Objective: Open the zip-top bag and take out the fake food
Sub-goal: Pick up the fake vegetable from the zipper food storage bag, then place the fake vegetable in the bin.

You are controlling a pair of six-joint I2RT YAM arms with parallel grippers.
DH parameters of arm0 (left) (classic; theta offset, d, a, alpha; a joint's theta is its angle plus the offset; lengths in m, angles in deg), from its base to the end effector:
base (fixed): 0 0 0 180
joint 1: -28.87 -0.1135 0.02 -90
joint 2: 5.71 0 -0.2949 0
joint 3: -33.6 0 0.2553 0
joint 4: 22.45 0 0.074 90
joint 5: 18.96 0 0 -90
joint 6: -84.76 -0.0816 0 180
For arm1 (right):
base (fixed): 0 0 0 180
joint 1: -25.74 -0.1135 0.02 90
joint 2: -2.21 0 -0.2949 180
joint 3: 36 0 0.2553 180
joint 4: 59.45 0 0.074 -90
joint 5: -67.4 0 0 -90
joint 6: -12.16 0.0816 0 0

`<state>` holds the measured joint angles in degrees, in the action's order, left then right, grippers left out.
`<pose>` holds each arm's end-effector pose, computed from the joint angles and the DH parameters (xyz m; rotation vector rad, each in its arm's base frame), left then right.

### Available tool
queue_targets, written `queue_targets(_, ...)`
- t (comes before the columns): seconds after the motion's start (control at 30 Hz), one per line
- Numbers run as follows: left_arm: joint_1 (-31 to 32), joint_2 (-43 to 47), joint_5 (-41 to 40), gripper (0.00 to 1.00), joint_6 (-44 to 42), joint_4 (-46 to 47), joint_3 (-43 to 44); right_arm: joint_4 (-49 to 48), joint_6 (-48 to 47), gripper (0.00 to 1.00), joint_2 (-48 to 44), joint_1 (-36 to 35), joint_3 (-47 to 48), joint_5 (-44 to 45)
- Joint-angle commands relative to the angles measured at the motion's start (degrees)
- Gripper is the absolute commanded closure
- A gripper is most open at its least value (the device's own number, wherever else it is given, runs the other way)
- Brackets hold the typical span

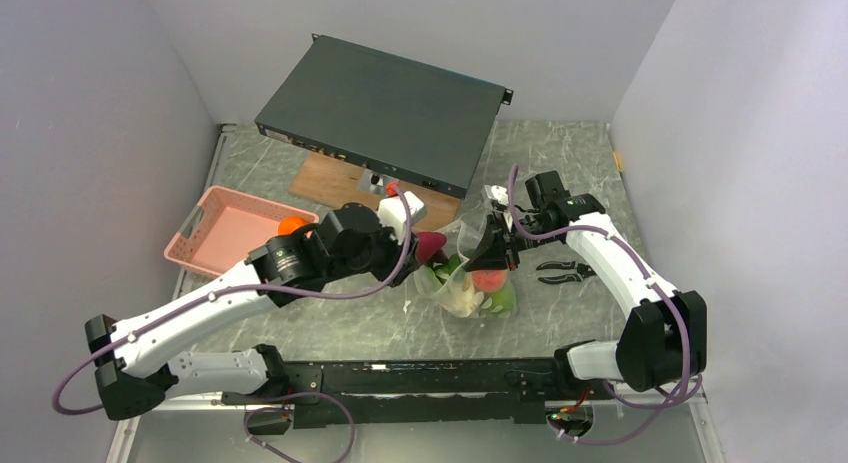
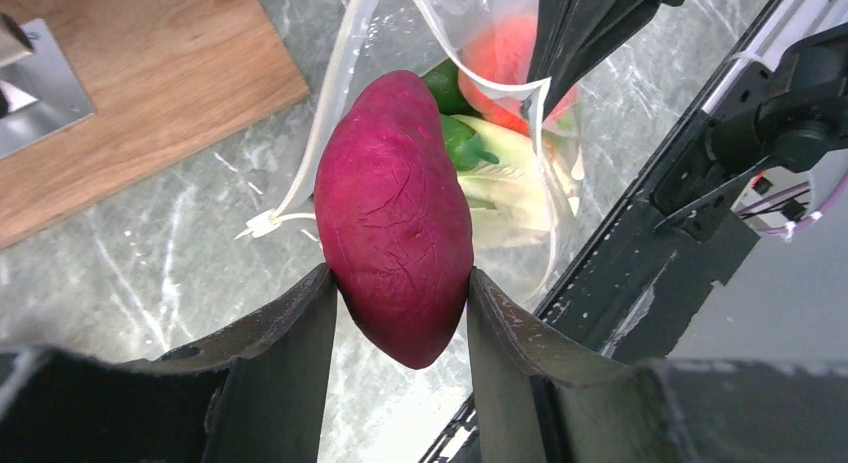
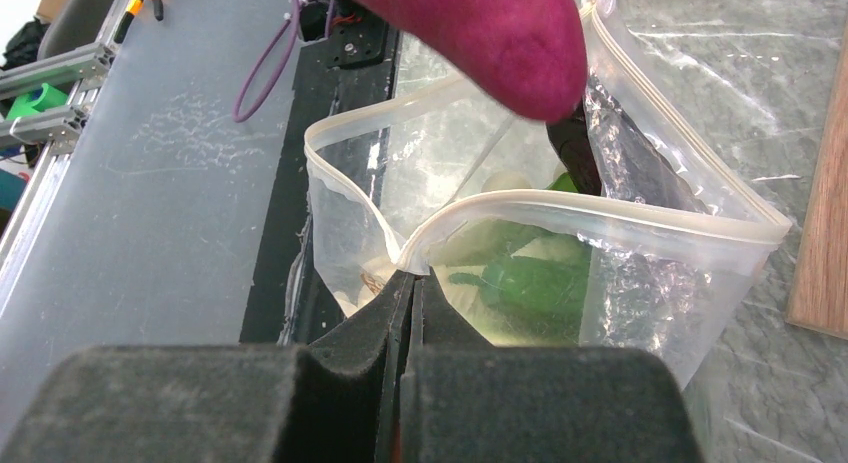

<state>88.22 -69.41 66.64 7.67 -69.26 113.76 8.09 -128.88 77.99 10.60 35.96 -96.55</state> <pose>0.1421 -0.2276 0.3717 0.8123 2.0148 -0.6667 0.2046 0.1366 0.2909 -1.3551 1.6073 1.3888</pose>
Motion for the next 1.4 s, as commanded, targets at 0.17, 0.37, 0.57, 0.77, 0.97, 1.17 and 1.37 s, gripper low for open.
queue_targets(0.17, -0.5, 8.9, -10.3, 1.0, -6.2, -1.3, -4.5, 0.2, -2.0, 1.0, 0.1, 0.2, 1.3, -0.9)
queue_targets(0.37, -0.8, 12.1, -17.3, 1.0, -7.1, -1.8, -6.8, 0.2, -2.0, 1.0, 0.0, 0.4, 1.4, -0.8)
queue_targets(0.57, -1.5, 13.2, -24.3, 1.0, -7.2, -2.9, -8.1, 0.3, -2.0, 1.0, 0.1, 0.6, 1.5, -0.8)
queue_targets(0.77, -4.7, 14.9, -28.5, 1.0, -5.5, -1.9, -10.7, 0.2, -2.0, 1.0, 0.1, 0.5, 1.5, -0.7)
queue_targets(0.97, -9.6, 16.6, -27.8, 1.0, -3.7, -0.9, -13.0, 0.2, -2.0, 1.0, 0.0, 0.7, 1.4, -0.7)
queue_targets(1.17, -15.0, 19.1, -26.3, 1.0, -1.2, -0.3, -15.5, 0.2, -2.0, 1.0, 0.0, 0.9, 1.4, -0.6)
queue_targets(1.37, -20.3, 21.6, -24.4, 1.0, 1.8, -0.2, -17.7, 0.2, -1.9, 1.0, 0.1, 1.0, 1.4, -0.6)
